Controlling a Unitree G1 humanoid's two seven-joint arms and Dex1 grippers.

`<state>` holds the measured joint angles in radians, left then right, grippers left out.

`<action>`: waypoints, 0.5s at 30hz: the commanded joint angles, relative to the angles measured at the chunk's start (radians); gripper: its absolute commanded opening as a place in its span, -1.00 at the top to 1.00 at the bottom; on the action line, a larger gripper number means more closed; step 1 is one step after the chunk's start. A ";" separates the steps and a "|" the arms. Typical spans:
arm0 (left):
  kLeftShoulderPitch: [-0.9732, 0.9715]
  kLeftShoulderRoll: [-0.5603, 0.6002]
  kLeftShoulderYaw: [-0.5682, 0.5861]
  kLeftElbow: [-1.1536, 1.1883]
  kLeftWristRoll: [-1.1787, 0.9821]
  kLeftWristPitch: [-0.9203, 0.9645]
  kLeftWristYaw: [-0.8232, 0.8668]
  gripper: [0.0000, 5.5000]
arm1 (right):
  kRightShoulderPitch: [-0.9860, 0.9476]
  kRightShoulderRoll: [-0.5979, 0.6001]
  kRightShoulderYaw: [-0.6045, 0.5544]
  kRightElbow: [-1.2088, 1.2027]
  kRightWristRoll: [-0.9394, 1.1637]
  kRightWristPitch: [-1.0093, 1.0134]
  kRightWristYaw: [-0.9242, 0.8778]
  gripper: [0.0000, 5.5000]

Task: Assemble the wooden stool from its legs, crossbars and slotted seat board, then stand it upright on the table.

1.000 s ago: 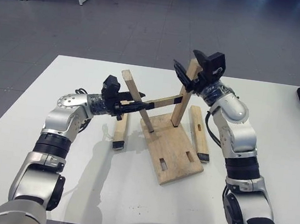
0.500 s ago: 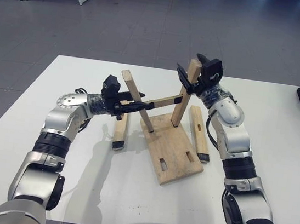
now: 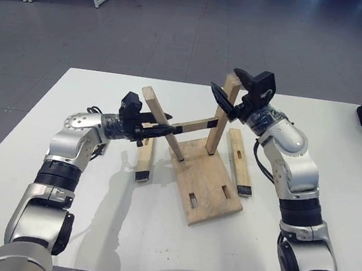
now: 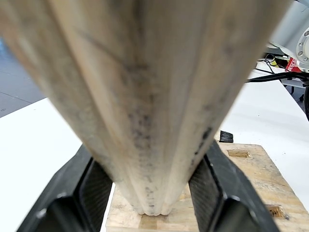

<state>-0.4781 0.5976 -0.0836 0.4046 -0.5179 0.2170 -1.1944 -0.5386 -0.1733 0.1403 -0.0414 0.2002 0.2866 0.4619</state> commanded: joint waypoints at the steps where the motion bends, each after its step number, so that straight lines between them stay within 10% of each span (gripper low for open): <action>1: 0.063 -0.032 -0.085 0.016 0.105 0.077 0.035 0.26 | 0.075 0.029 0.182 0.018 0.048 0.124 0.165 -0.25; 15: -0.022 -0.101 -0.090 0.041 0.112 0.081 0.067 0.26 | 0.112 0.008 0.253 0.070 0.119 0.147 0.290 -0.25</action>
<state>-0.4841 0.5821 -0.0795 0.3873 -0.5182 0.2332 -1.1950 -0.5359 -0.2216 0.1412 -0.0440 0.2443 0.2923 0.4905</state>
